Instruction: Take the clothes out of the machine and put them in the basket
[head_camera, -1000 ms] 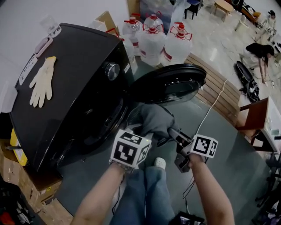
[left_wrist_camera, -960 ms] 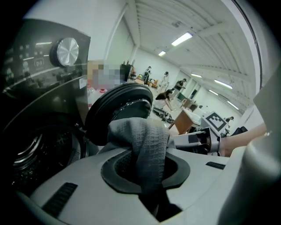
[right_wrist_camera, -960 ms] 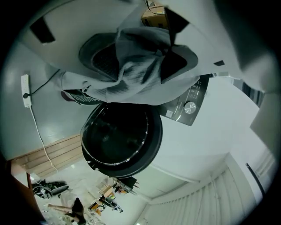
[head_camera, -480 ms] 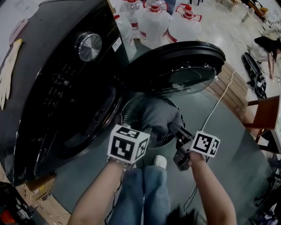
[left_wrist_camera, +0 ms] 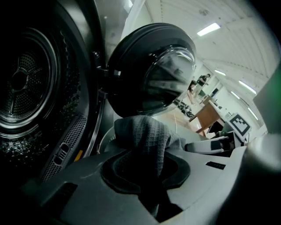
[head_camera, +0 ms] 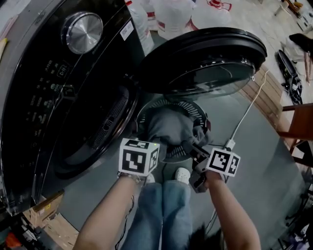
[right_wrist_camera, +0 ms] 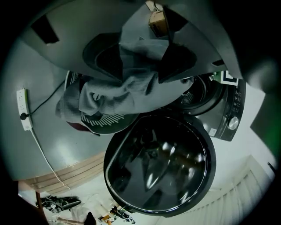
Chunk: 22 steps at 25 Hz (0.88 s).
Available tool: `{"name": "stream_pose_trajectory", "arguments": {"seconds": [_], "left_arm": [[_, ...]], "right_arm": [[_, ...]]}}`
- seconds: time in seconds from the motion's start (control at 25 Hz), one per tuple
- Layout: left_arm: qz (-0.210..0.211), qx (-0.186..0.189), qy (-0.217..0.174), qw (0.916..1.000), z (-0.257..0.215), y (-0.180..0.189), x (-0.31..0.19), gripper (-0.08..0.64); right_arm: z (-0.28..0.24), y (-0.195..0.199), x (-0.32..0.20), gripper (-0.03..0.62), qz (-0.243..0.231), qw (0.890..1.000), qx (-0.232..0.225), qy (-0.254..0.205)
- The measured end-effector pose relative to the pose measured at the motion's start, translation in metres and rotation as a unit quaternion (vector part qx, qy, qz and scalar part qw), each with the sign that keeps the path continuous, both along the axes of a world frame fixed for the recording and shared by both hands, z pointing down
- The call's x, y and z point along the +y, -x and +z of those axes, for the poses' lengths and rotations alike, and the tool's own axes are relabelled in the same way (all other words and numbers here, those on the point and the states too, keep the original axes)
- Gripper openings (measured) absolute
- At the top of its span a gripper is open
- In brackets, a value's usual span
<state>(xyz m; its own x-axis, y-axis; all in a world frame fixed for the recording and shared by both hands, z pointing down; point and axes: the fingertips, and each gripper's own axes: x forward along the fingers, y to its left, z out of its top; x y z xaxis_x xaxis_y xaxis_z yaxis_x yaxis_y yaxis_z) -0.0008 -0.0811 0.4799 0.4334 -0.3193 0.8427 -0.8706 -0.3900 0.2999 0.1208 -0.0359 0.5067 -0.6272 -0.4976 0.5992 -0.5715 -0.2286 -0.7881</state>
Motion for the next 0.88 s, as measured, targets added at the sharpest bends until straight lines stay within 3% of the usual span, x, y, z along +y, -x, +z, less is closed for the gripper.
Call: {"name": "stream_pose_trajectory", "arguments": {"seconds": [0.32,0.64,0.88], "left_arm": [[-0.042,-0.044,0.011,0.9981,0.023,0.020,-0.018,0.064],[0.013,-0.047,0.059,0.9971,0.051,-0.013,0.012,0.067],[-0.012,-0.022,0.070,0.9972,0.063,-0.029,0.012,0.084]], "right_arm": [[0.002,0.011,0.005,0.250,-0.018,1.000,0.001,0.003],[0.000,-0.002,0.005,0.250,-0.007,1.000,0.025,0.005],[-0.004,-0.012,0.011,0.250,-0.005,1.000,0.029,-0.003]]}}
